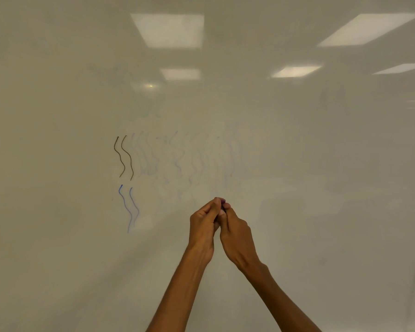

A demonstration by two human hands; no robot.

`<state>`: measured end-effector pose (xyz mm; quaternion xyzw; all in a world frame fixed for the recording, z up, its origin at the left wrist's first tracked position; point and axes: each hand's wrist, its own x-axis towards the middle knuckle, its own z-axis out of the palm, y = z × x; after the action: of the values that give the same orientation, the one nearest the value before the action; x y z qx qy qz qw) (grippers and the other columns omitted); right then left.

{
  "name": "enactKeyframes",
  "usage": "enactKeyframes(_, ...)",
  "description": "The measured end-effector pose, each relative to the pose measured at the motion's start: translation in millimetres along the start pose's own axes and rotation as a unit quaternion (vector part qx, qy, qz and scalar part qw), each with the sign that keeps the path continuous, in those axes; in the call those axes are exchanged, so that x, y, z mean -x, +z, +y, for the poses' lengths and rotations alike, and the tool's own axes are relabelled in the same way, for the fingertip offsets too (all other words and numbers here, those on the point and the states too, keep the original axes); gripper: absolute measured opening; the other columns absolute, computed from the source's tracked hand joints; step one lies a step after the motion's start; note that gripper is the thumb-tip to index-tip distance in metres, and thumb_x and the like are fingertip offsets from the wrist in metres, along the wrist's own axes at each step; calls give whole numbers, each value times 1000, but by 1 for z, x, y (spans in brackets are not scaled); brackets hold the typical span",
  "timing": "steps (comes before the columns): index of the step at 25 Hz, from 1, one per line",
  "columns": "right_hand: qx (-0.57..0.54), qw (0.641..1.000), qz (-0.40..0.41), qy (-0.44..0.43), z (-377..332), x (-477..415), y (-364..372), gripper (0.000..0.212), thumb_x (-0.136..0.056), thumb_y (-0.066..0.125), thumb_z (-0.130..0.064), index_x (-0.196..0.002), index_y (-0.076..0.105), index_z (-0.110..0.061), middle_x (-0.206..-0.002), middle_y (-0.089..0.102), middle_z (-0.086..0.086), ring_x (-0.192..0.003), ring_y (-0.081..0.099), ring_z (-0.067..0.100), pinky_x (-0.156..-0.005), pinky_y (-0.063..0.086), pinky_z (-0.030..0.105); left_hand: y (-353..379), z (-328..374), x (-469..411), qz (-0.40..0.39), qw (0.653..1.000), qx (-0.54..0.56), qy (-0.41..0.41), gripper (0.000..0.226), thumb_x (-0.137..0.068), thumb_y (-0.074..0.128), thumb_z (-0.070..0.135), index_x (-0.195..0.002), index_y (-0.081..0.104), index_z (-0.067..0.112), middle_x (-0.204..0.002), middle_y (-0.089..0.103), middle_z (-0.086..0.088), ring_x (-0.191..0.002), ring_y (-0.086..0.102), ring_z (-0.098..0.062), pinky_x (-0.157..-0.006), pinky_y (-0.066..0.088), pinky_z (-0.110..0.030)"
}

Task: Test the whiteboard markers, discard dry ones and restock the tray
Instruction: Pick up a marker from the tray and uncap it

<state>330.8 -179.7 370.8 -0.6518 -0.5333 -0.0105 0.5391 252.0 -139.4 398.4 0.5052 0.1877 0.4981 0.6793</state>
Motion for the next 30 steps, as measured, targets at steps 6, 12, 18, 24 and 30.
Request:
enactKeyframes(6,55,998,7,4,4,6,-1,45,-103,24,-44,-129,53,-21,-68,53,-18,-60,55,3,-57,39,14,2,-3,2,4,998,36,-48,17,-94,64,21,-94,75,8,-87,77,-4,-83,73,-12,-76,59,-21)
enactKeyframes(12,71,997,10,40,7,15,-6,38,-104,25,-45,-113,55,-24,-65,52,-16,-57,51,3,-58,38,20,8,-10,6,9,995,53,-79,16,-93,65,21,-91,76,8,-86,76,-5,-85,72,-15,-84,57,-28)
enactKeyframes(18,-29,991,60,115,21,33,-13,49,-101,32,-54,-70,46,-19,-57,48,-7,-51,42,7,-54,37,25,11,7,-7,-6,994,107,-32,26,-94,63,21,-107,70,0,-97,75,-13,-100,73,-25,-95,55,-35)
enactKeyframes(24,-171,978,50,113,33,10,-43,43,-103,48,-25,-145,41,-31,-96,63,2,-82,62,12,-75,52,20,10,6,-14,21,989,-86,115,23,-97,61,33,-108,74,18,-105,77,7,-107,69,-6,-98,50,-27)
enactKeyframes(30,-399,905,128,69,4,-25,-84,22,-97,59,-10,-116,69,-9,-104,71,21,-85,71,27,-80,59,29,27,26,-40,70,928,-255,262,30,-101,52,40,-118,69,22,-110,71,14,-108,63,1,-89,47,-9)
